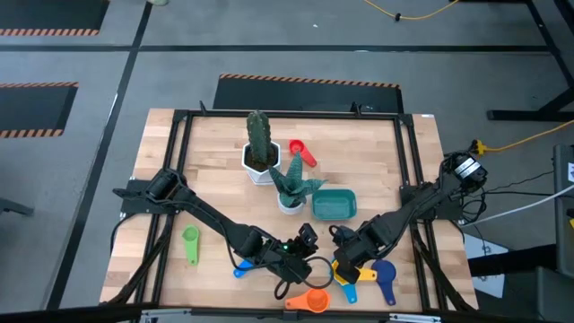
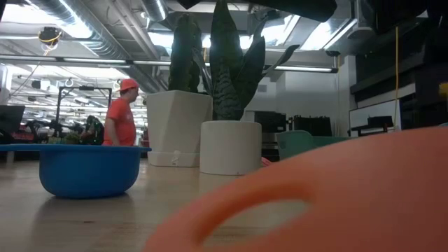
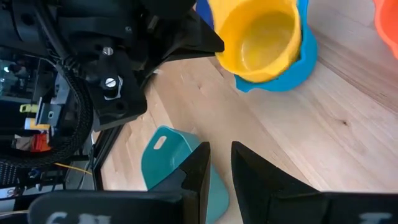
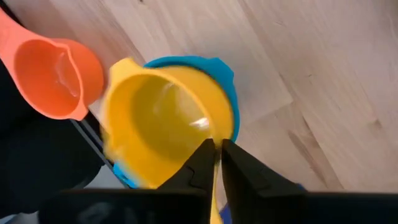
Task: Nest measuring cups in basket
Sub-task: Stack the yellow measuring cup on top of the light blue measuring cup
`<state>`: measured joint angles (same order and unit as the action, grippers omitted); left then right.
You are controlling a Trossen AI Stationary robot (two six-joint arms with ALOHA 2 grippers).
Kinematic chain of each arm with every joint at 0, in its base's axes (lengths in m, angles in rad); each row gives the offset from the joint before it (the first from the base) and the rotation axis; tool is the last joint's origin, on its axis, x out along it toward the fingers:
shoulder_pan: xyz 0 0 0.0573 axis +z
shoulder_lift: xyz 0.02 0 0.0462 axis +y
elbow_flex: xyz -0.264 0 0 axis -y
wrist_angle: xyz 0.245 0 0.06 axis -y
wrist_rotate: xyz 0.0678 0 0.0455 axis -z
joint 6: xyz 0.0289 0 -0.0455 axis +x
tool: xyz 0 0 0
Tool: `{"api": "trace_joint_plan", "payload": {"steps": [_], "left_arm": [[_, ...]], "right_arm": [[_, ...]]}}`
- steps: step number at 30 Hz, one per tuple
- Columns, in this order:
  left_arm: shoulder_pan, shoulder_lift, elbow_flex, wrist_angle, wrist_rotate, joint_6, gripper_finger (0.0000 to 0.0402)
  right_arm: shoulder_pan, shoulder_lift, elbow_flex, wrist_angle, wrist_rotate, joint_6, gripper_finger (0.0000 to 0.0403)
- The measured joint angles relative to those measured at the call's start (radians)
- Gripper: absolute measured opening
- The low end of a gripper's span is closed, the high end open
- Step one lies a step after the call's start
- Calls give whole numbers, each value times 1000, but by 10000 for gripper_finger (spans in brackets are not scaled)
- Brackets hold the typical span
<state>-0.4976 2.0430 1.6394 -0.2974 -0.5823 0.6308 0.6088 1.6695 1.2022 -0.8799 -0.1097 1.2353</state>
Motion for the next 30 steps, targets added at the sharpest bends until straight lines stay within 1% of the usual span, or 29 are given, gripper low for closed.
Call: {"api": "trace_joint_plan", "payload": {"steps": [7, 15, 18, 22, 25, 30], "left_arm": [[0, 0, 0, 0, 0, 0, 57], [0, 0, 0, 0, 0, -2, 57], [0, 0, 0, 0, 0, -26, 57], [2, 0, 0, -2, 9, -55, 57], [2, 0, 0, 0, 60, -82, 57], [11, 0, 0, 0, 234, -171, 57]], "right_arm": [[-9, 0, 0, 0, -8, -2, 41], [-25, 0, 0, -3, -42, -16, 42], [-25, 0, 0, -8, -56, -24, 41], [0, -17, 8, -64, -60, -31, 41], [30, -50, 14, -104, -44, -27, 41], [91, -80, 14, -121, -22, -41, 41]]}}
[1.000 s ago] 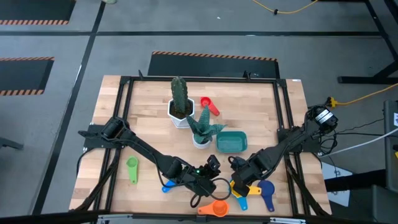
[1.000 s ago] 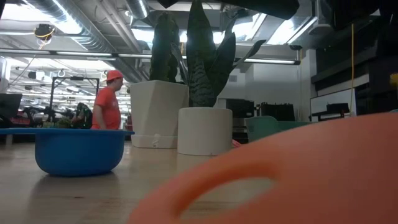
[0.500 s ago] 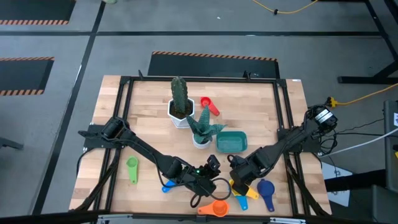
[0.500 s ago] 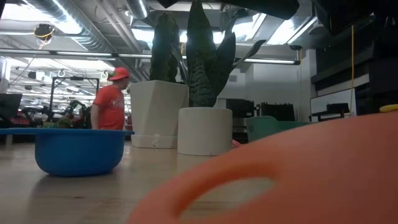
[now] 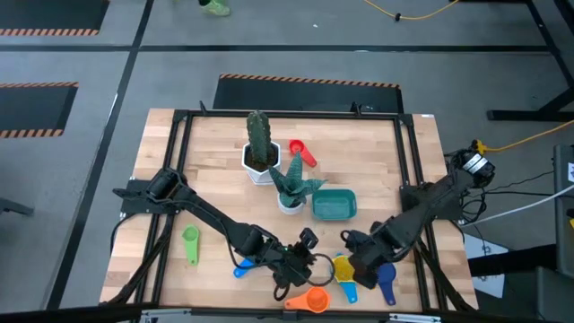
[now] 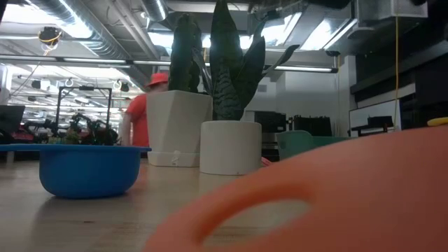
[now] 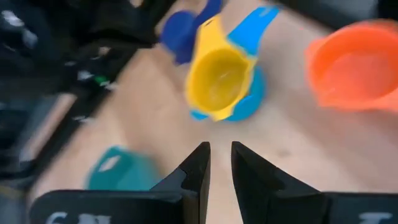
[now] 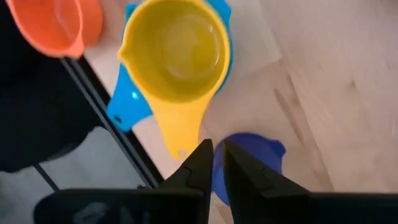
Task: Nest measuring cups in basket
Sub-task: Stack the yellow measuring cup on top of the light blue measuring cup
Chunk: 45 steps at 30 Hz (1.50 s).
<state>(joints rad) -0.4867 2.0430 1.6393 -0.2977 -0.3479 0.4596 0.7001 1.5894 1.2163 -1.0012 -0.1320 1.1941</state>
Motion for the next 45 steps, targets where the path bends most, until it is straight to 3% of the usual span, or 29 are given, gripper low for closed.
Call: {"api": "trace_joint_plan", "payload": {"steps": [10, 17, 35, 45], "left_arm": [[42, 0, 0, -26, 208, -275, 57], [56, 5, -1, -40, 231, -371, 57], [91, 239, -1, 259, 380, -424, 57], [101, 248, -1, 335, 395, -425, 57]], "right_arm": [[84, 56, 0, 3, 60, -30, 42], [93, 108, 0, 4, 117, -76, 42], [124, 126, 0, -6, 150, -92, 42], [140, 142, -54, 96, 130, -61, 42]]}}
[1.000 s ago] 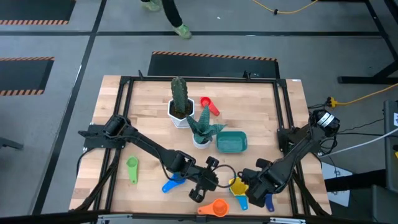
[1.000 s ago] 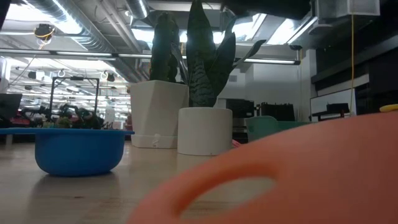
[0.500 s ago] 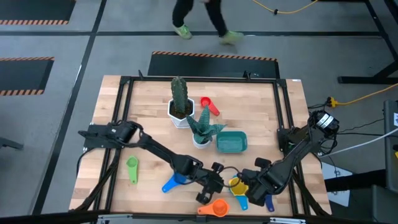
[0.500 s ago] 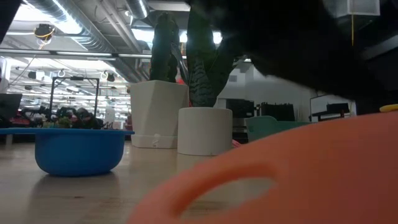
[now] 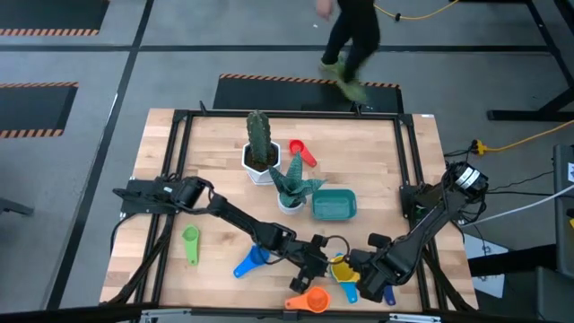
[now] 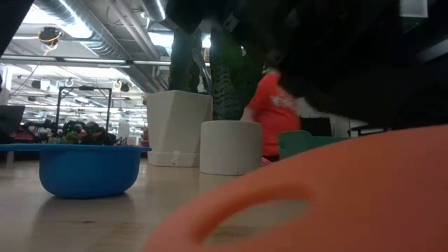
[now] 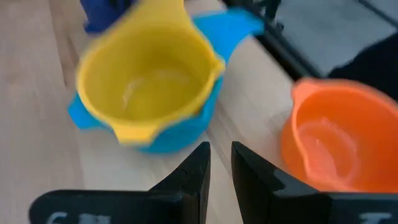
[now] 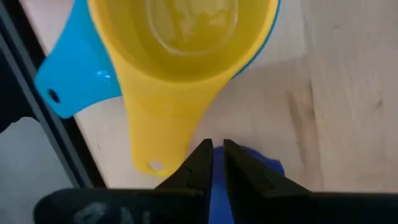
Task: Nest measuring cups in basket
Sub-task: Stack the yellow measuring cup on top of the light blue measuring cup
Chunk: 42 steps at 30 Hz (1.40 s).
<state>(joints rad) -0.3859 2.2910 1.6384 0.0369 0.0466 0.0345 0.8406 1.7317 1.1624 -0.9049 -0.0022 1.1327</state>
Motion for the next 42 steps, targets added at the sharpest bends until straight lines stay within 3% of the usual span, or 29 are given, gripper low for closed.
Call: {"api": "trace_joint_plan", "payload": {"steps": [23, 35, 42], "left_arm": [[13, -1, 1, 25, -5, -7, 57], [13, -1, 1, 27, -11, -6, 57], [13, -16, 1, 14, -11, -6, 57]], "right_arm": [[-17, 4, -24, 204, 7, -5, 42], [-20, 2, -23, 164, 2, -11, 42], [-17, -41, 54, 42, -6, -21, 42]]}}
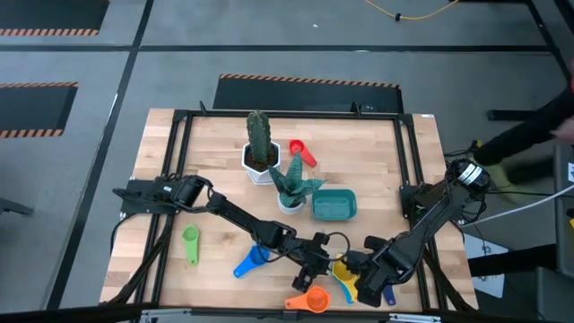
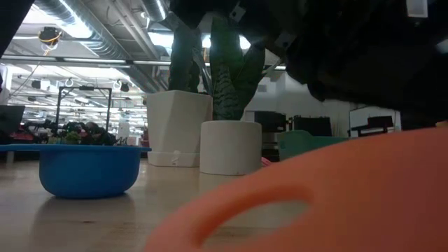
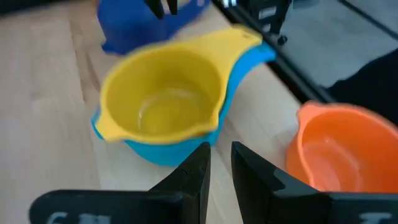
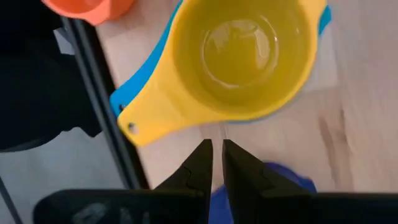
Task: Nest measuring cups in basket
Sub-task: Stack the yellow measuring cup on top of the light blue measuring cup, then stack the dark blue measuring cup on top of the yellow measuring cup
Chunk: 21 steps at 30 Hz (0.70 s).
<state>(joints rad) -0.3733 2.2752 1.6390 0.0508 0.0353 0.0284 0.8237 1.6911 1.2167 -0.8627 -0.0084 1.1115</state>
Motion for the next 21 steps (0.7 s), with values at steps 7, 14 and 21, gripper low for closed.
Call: {"api": "trace_joint_plan", "payload": {"steps": [7, 14, 21], "left_arm": [[0, -28, 0, -58, 2, 1, 57], [0, -40, 0, -114, -3, 7, 57], [0, -40, 0, -112, -38, 8, 57]], "right_arm": [[37, -35, 20, -24, -100, 16, 42], [77, -35, 20, -16, -204, 49, 42], [82, -35, 20, -24, -263, 96, 42]]}}
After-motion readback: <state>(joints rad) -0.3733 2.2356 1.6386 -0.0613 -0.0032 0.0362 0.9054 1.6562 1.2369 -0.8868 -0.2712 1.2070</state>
